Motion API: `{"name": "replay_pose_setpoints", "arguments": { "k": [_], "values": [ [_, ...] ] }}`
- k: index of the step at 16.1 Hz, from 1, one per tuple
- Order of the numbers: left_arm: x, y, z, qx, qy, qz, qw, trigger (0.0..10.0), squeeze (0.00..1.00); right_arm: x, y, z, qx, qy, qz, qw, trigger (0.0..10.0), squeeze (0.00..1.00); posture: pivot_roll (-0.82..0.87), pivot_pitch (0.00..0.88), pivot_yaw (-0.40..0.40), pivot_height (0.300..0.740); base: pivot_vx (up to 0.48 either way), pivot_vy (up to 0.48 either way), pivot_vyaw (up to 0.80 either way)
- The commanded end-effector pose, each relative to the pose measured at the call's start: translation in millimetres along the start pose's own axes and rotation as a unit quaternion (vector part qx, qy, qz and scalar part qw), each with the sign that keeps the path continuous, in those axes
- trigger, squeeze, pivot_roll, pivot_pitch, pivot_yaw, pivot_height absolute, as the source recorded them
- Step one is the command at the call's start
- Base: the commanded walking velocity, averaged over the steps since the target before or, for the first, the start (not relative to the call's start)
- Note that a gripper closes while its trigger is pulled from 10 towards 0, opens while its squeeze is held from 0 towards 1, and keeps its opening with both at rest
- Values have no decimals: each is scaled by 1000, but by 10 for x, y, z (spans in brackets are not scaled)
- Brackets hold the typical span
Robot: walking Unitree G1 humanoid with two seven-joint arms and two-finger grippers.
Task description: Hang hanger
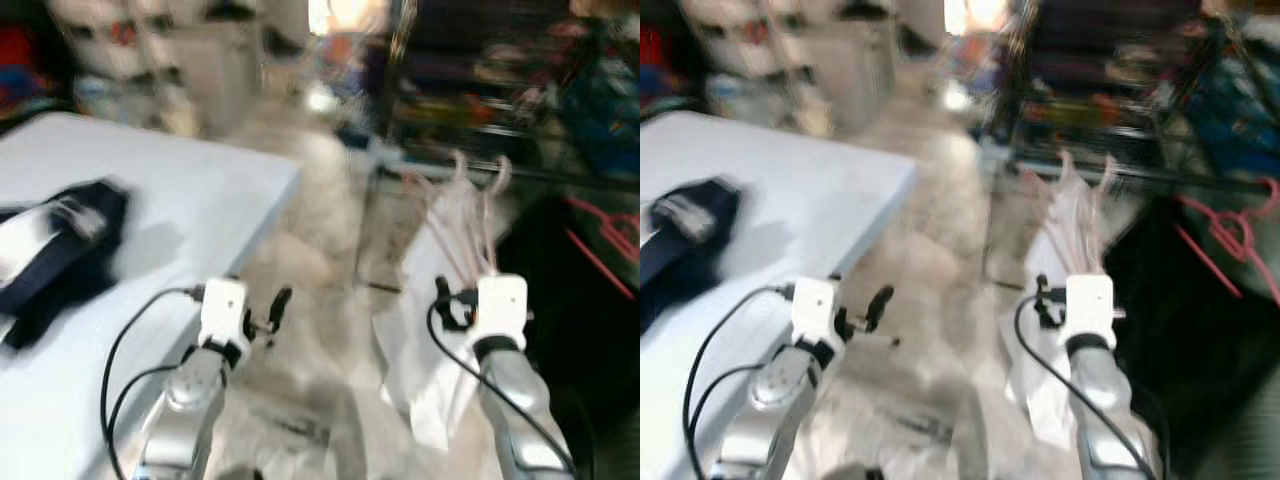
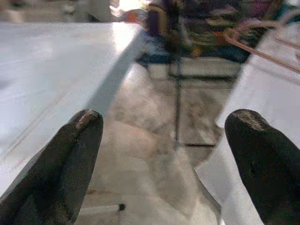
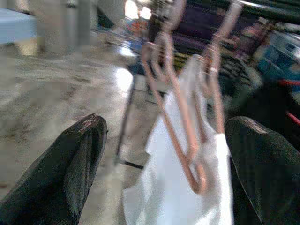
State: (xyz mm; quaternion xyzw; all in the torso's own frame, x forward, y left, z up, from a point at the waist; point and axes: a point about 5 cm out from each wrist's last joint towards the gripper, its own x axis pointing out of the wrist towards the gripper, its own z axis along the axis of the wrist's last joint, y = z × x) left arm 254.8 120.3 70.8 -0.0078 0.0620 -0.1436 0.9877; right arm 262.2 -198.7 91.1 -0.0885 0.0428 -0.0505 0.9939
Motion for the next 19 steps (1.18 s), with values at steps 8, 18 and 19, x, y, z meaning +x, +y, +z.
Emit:
{"name": "replay_pose_setpoints", "arguments": {
  "k": [8,18,19],
  "values": [
    [0,8,-31,5,10,1,1000,10000,0,-11,18,-40,9,13,-3,1000,10000,251,-38,0,29,740,-200,0,0],
    [16,46,31,-7,-12,-8,1000,10000,0,-13,-1,-107,18,26,-13,999,10000,0,-40,0,36,740,0,0,0],
    [12,58,28,-10,-11,-7,1000,10000,0,-18,-2,-118,19,29,-13,999,10000,0,-40,0,36,740,0,0,0]
  ]
}}
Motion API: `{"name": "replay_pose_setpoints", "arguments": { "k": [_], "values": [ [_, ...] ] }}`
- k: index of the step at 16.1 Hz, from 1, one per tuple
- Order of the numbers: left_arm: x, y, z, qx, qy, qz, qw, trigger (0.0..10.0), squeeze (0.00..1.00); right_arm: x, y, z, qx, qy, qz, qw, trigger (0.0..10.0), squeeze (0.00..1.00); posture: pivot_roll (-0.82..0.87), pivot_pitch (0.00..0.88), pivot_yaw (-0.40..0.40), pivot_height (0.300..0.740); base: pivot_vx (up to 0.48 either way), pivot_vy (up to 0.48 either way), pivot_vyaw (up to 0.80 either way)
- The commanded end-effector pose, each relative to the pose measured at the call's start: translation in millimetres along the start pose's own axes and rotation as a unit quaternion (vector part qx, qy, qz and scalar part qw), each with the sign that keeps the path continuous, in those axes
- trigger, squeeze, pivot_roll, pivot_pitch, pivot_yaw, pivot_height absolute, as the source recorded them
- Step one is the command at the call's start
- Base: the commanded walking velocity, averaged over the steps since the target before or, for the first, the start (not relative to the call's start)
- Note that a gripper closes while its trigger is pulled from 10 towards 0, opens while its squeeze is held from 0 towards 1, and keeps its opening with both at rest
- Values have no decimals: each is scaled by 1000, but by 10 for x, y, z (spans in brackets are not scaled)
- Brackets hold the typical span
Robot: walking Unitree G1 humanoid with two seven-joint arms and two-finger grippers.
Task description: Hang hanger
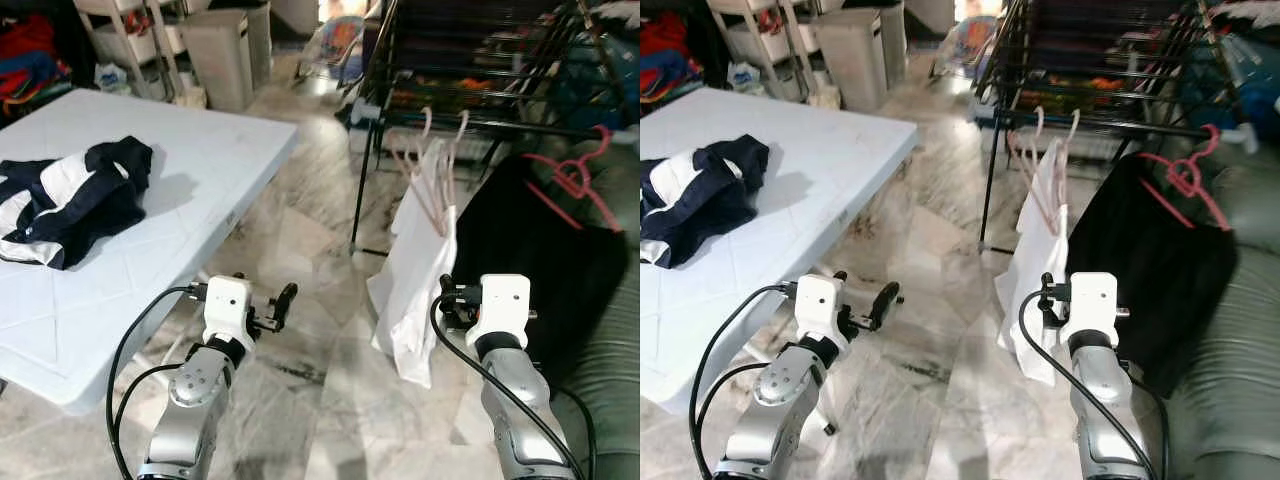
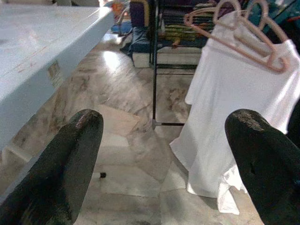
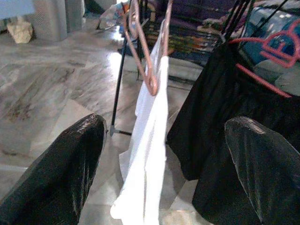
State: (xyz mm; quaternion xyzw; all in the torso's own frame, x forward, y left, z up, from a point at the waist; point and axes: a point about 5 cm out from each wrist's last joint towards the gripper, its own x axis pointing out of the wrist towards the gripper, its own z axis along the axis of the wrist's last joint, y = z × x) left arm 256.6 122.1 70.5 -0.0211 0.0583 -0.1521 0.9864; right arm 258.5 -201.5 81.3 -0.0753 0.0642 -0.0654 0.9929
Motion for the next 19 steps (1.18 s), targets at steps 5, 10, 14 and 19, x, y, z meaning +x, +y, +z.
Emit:
{"name": "replay_pose_setpoints", "arguments": {
  "k": [5,10,14,19],
  "values": [
    [1,33,24,-1,-4,3,1000,10000,0,14,5,-40,8,15,0,1000,10000,0,-41,0,32,740,0,0,-254],
    [6,30,14,6,-3,7,1000,10000,0,23,6,-40,7,13,6,1000,10000,0,-43,0,29,740,0,0,-183],
    [-12,49,-3,8,-2,12,1000,10000,0,18,12,-66,4,17,9,1000,10000,0,-42,0,30,740,0,0,0],
    [-8,62,6,7,-6,16,1000,10000,0,26,31,-67,-5,18,17,1000,10000,0,-42,0,30,740,0,-238,0]
  ]
}}
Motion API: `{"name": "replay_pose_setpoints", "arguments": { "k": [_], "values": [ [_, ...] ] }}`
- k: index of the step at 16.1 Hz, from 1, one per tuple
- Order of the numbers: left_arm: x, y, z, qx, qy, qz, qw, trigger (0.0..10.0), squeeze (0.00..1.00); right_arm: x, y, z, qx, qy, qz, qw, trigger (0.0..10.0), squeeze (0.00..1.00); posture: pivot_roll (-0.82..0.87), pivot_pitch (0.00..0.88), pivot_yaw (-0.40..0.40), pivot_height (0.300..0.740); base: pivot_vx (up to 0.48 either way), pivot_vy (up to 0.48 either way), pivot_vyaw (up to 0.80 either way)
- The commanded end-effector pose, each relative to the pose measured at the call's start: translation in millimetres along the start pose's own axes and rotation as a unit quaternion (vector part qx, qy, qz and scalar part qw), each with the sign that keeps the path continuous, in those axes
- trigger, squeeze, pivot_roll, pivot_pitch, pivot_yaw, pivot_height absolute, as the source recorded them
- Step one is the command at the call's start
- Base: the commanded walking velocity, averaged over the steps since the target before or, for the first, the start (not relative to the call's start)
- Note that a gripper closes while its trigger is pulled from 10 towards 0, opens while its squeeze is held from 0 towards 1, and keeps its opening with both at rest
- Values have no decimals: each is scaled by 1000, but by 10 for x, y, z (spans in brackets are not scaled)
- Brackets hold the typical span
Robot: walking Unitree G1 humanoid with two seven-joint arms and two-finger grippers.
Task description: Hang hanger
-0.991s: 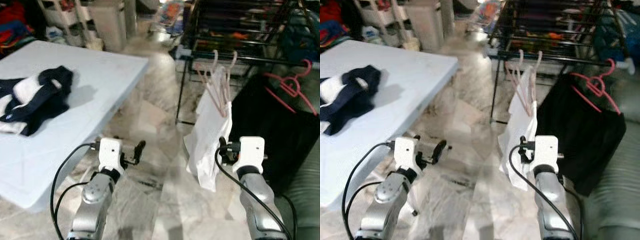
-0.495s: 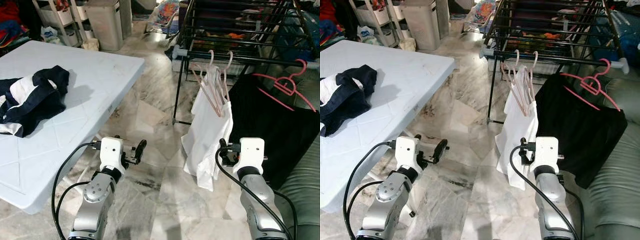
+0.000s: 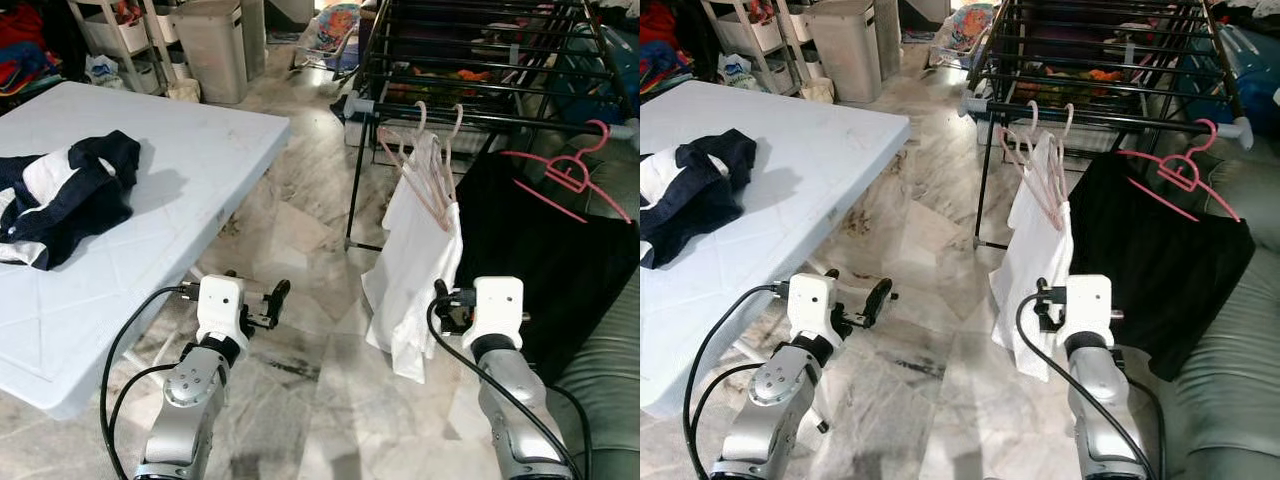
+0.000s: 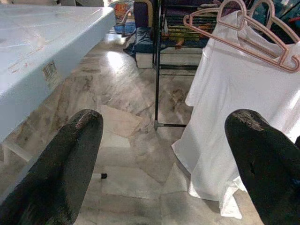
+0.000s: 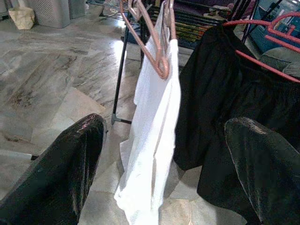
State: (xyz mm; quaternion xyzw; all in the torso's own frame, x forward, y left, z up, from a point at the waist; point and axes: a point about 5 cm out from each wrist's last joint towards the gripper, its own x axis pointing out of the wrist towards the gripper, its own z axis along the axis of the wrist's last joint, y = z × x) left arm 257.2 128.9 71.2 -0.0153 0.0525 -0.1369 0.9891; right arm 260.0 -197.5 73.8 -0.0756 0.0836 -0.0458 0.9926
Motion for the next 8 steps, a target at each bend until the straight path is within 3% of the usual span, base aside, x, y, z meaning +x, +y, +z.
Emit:
{"name": "replay_pose_setpoints", "arguments": {
  "k": [1,6,8],
  "values": [
    [11,-7,-1,1,0,1,1000,10000,0,12,-21,9,-3,-1,-3,1000,10000,0,-43,0,28,740,0,-319,0],
    [19,-20,-3,4,0,-1,1000,10000,0,13,-2,13,-8,-1,4,1000,10000,0,-45,0,28,740,0,-327,0],
    [21,-26,-6,3,1,-2,1000,10000,0,21,-4,25,1,-4,4,1000,10000,0,-45,0,28,740,0,0,0]
  ]
}}
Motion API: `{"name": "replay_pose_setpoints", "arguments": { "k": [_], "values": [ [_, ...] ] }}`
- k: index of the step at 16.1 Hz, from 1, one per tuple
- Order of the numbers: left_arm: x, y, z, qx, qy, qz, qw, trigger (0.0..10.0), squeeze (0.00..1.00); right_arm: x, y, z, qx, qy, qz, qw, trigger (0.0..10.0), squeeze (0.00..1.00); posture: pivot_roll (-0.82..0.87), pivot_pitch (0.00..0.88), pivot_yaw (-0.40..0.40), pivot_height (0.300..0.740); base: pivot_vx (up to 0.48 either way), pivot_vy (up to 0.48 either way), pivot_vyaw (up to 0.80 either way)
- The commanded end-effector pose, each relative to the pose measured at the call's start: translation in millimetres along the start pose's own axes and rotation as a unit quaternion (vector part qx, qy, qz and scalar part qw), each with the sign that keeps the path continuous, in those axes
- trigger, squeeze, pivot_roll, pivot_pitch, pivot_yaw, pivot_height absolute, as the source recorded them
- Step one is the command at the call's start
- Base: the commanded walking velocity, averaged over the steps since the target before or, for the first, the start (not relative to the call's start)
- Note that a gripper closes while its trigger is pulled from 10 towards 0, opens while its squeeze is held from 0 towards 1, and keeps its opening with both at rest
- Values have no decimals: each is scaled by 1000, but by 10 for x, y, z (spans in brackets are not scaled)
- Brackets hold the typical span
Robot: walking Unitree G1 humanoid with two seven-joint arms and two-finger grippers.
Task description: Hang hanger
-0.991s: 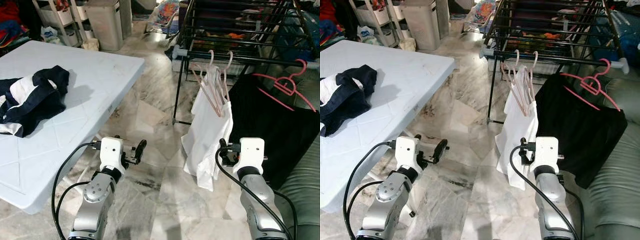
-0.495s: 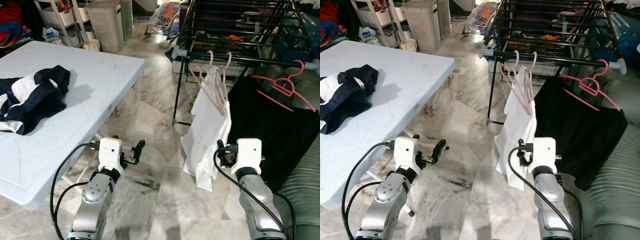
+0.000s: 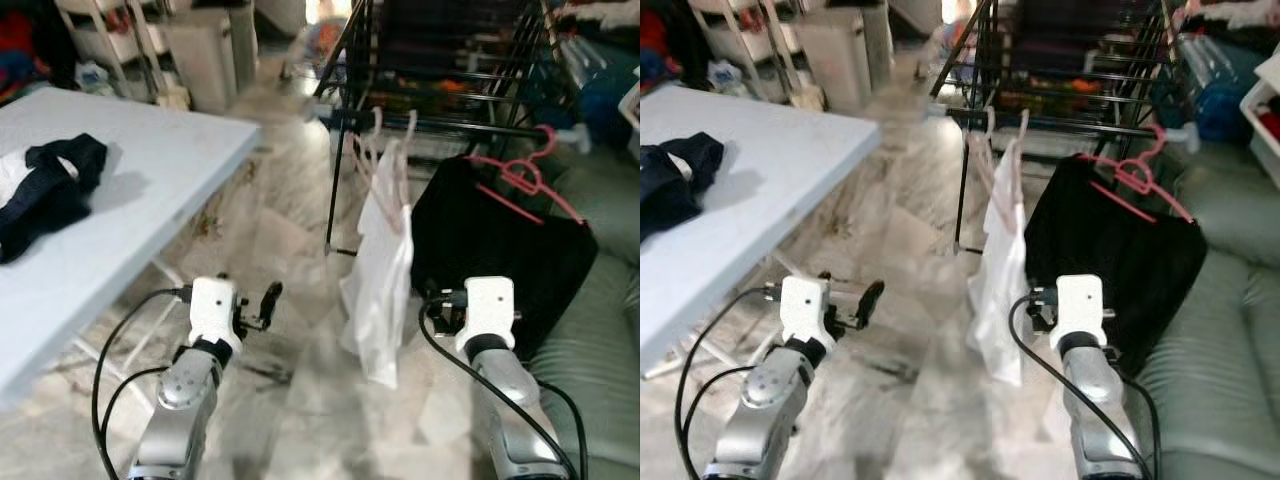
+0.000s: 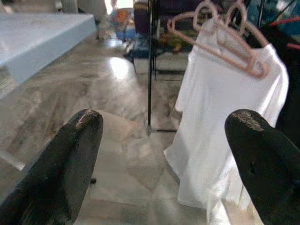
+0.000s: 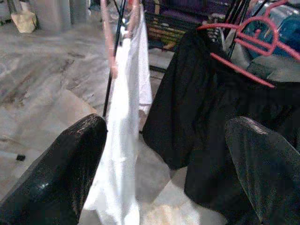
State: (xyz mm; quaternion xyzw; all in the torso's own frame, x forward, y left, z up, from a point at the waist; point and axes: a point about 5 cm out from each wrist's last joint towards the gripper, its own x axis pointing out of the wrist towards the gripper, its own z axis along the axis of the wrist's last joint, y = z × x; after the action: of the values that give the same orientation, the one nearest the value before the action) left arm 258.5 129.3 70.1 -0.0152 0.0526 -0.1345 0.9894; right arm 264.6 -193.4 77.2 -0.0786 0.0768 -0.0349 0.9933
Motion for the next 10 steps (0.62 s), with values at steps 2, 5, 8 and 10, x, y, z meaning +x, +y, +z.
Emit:
{"name": "replay_pose_setpoints", "arguments": {
  "k": [2,5,8,10],
  "values": [
    [7,-34,-3,-1,2,-3,1000,10000,0,-15,-44,-23,6,4,-5,1000,10000,0,-45,0,28,740,0,0,0],
    [15,10,-9,14,2,32,999,10000,0,-23,5,6,-6,-7,20,1000,10000,0,-45,0,28,740,0,0,533],
    [29,13,-8,14,1,35,999,10000,0,-1,-2,14,-5,-8,18,1000,10000,0,-46,0,29,740,0,0,800],
    [34,13,-11,16,2,40,999,10000,0,17,-23,19,-6,-8,15,1000,10000,0,-46,0,27,740,0,0,397]
  ]
}}
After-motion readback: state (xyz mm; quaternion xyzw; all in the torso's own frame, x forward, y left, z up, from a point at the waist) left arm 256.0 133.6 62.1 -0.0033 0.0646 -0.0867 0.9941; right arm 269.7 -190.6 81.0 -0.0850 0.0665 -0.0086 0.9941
